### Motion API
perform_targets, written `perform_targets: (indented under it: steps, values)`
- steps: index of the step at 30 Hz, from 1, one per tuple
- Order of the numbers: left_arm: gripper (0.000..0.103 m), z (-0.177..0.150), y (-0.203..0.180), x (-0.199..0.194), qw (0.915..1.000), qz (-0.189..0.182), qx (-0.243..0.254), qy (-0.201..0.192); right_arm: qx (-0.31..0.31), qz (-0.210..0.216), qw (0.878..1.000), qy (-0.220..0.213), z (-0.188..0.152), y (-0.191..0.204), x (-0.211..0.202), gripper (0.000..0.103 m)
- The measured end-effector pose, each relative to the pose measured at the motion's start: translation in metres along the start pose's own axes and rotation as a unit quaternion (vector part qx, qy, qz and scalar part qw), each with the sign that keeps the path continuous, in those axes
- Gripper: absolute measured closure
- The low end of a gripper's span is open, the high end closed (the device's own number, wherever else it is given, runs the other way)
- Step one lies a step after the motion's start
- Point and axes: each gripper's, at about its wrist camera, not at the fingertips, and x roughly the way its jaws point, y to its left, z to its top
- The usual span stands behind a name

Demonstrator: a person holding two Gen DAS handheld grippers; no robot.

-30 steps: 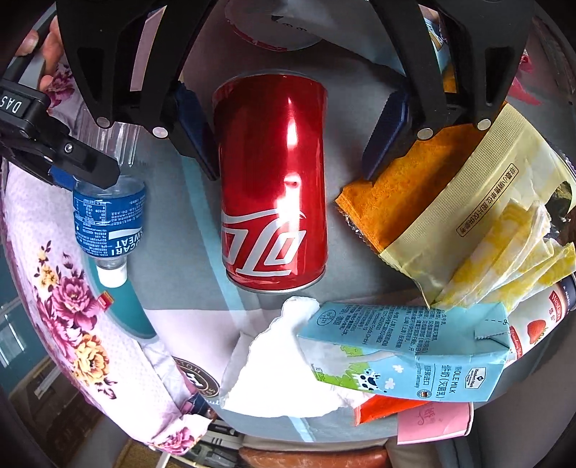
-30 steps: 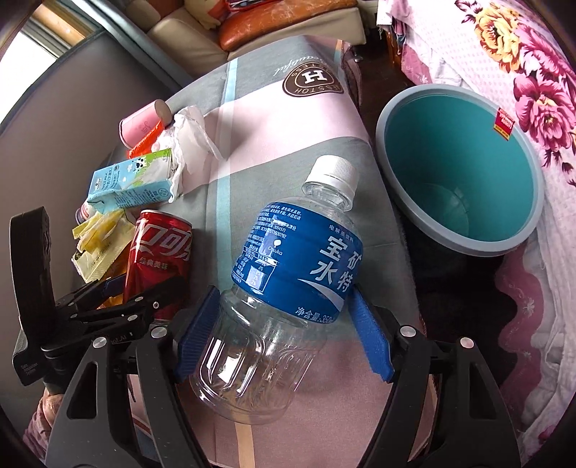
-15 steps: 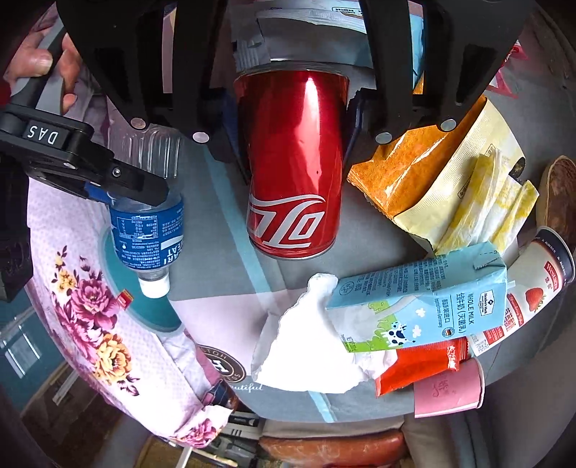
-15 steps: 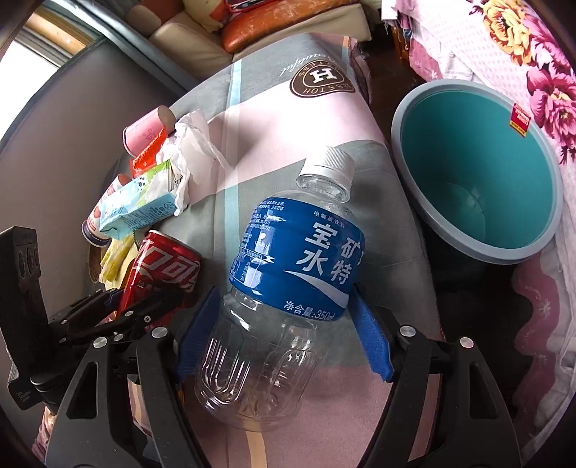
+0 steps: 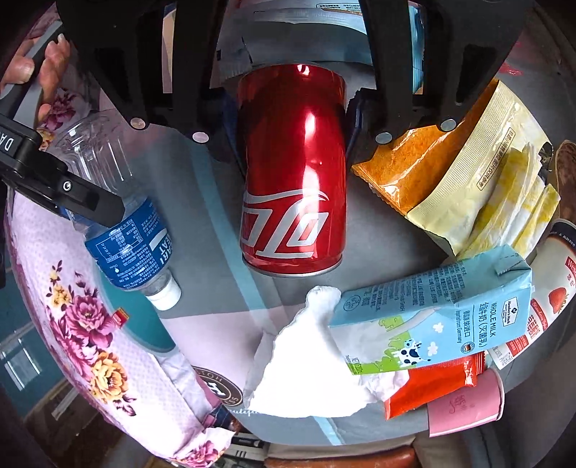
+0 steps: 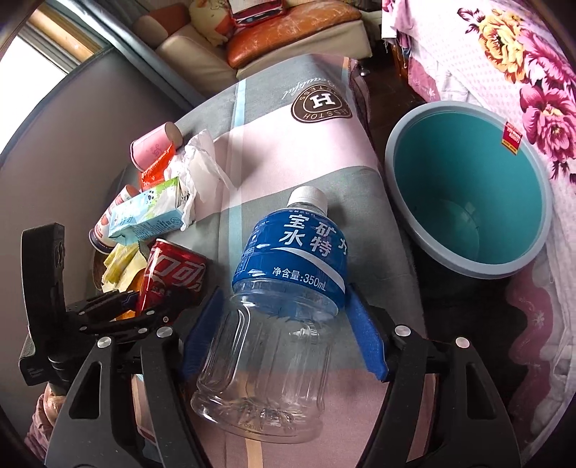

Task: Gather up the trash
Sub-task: 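Lift the can with the left gripper while the right gripper lifts the bottle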

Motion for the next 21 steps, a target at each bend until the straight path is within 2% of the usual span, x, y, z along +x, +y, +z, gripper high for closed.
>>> perform_targets:
  steps: [3, 11, 14, 18, 21]
  values:
    - [0.056, 0.0, -0.003, -0.005, 0.9999, 0.005, 0.006, -0.008, -0.002, 0.002, 1.0, 0.003, 0.0, 0.001, 0.001, 0.037]
    - [0.056, 0.012, 0.004, -0.064, 0.9967, -0.037, -0.008, -0.071, 0.009, 0.032, 0.999, -0.006, 0.005, 0.001, -0.007, 0.038]
    - [0.056, 0.016, 0.003, -0.073, 0.9959, -0.019, -0.004, -0.088, 0.008, 0.037, 0.999, -0.013, 0.007, 0.001, -0.012, 0.039]
    - [0.056, 0.021, -0.006, -0.061, 0.9968, -0.017, 0.004, -0.078, 0.006, 0.035, 0.999, -0.014, 0.008, 0.0, -0.012, 0.039]
    - [0.056, 0.02, -0.005, -0.052, 0.9974, -0.02, 0.0, -0.07, 0.009, 0.035, 0.999, 0.011, 0.003, -0.002, -0.002, 0.039]
